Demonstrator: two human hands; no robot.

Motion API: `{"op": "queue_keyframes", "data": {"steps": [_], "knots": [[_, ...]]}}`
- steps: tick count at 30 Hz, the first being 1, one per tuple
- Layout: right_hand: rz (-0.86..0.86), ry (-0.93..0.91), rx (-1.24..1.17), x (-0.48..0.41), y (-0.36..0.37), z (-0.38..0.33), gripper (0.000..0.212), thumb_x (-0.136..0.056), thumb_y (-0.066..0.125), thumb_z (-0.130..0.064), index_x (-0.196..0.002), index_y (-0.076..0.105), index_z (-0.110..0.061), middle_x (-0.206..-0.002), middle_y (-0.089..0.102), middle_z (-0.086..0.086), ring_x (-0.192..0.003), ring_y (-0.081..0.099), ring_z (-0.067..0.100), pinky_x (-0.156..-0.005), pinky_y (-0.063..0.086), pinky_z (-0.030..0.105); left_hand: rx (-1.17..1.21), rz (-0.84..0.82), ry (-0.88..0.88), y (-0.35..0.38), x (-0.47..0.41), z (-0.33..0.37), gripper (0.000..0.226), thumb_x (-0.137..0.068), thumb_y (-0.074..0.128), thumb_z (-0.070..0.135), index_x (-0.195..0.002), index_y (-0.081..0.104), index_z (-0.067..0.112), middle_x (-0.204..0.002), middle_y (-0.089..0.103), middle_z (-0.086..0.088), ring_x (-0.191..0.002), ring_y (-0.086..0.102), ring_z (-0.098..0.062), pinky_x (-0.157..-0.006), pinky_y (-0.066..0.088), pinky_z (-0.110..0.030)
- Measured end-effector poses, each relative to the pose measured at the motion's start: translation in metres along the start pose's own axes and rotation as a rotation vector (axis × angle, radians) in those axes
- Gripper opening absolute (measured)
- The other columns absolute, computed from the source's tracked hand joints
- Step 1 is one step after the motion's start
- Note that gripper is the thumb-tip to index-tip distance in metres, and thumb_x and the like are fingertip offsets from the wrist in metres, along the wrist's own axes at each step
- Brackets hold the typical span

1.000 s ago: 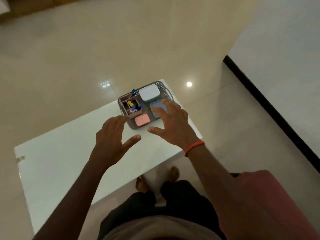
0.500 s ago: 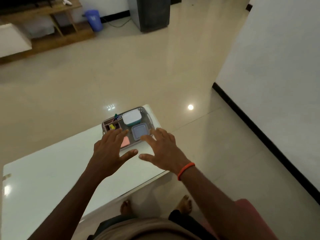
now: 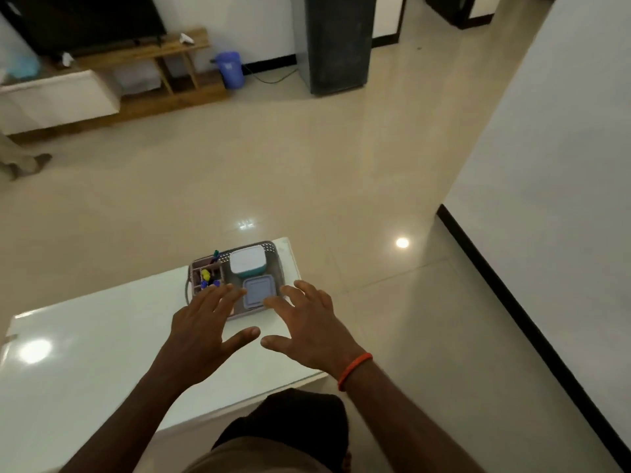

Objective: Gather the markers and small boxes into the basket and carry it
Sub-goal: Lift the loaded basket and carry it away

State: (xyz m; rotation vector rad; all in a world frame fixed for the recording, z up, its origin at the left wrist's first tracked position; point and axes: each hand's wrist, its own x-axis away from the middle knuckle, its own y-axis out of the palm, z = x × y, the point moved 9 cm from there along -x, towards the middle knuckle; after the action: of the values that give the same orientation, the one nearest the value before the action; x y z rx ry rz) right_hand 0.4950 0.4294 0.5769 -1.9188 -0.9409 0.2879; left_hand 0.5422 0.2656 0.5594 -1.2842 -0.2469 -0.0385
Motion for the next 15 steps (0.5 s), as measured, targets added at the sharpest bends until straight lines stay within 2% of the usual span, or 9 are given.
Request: {"op": "queue_keyframes", "data": {"steps": [5, 9, 12, 15], "knots": [[-0.043, -0.124, -0.009, -0.031, -0.023, 0.005, 0.062, -0.092, 0.059, -0.055, -0.146, 0.038, -0.033, -0.16, 0.03, 0.004, -0.153, 0.007, 0.026, -0.122, 0.006, 0.044, 0.049, 0.014, -0.102, 0.001, -0.026, 0.007, 0.1, -0.074, 0.015, 0.096, -0.154, 0.029, 0.038, -0.164, 0.027, 0.009, -0.154, 0.02, -0.018, -0.117, 0.029, -0.049], [-0.106, -0.209, -0.011, -0.059, -0.052, 0.03, 0.062, -0.091, 0.058, -0.057, -0.146, 0.036, -0.037, -0.162, 0.026, 0.0, -0.154, 0.002, 0.021, -0.125, 0.004, 0.043, 0.125, 0.092, -0.162, 0.001, -0.079, 0.014, 0.101, -0.075, 0.014, 0.097, -0.149, 0.039, 0.034, -0.153, 0.041, 0.01, -0.145, 0.034, -0.017, -0.109, 0.035, -0.04], [-0.151, -0.265, 0.042, -0.067, -0.069, 0.045, 0.059, -0.091, 0.057, -0.055, -0.143, 0.032, -0.043, -0.162, 0.024, -0.003, -0.154, 0.001, 0.018, -0.125, 0.004, 0.043, 0.068, 0.048, -0.166, 0.005, -0.115, 0.018, 0.101, -0.074, 0.011, 0.098, -0.154, 0.029, 0.039, -0.162, 0.029, 0.011, -0.152, 0.021, -0.016, -0.118, 0.03, -0.048], [-0.253, -0.37, 0.144, -0.124, -0.106, 0.078, 0.065, -0.092, 0.055, -0.056, -0.148, 0.024, -0.047, -0.164, 0.02, -0.005, -0.154, 0.0, 0.018, -0.123, -0.001, 0.04, 0.141, 0.133, -0.294, -0.01, -0.175, 0.013, 0.101, -0.074, 0.013, 0.099, -0.155, 0.026, 0.039, -0.164, 0.028, 0.009, -0.153, 0.02, -0.017, -0.121, 0.027, -0.049]]}}
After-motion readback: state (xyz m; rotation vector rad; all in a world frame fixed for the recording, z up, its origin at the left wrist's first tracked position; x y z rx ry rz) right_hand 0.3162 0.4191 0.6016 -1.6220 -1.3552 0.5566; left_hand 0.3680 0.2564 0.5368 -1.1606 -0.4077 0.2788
